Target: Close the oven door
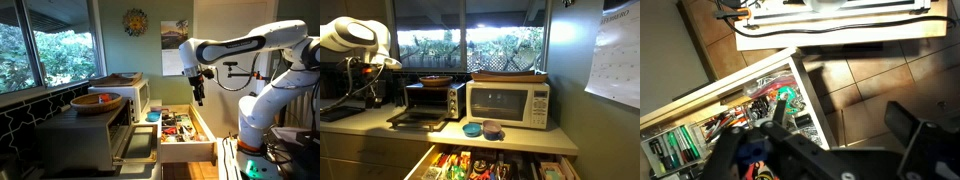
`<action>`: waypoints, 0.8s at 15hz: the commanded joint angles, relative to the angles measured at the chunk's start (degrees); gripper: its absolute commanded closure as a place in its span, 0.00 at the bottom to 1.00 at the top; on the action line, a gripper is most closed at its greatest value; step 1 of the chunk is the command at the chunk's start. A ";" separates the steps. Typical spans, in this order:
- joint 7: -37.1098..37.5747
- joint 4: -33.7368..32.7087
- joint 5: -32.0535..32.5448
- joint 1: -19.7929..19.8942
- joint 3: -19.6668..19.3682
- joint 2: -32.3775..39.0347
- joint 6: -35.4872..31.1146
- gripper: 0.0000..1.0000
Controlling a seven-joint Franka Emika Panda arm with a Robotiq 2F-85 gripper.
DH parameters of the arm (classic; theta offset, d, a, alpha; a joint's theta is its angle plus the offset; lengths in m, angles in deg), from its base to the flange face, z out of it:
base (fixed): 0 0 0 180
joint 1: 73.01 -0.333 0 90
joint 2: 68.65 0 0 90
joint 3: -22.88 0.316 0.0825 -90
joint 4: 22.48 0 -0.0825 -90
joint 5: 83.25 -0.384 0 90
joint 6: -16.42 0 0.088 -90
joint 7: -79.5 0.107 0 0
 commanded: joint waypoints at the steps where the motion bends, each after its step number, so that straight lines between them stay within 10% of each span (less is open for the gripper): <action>1: 0.51 -0.11 0.33 -0.89 -0.62 0.14 0.12 0.00; 12: -0.70 -1.63 -1.97 -0.82 -2.48 3.43 -0.89 0.00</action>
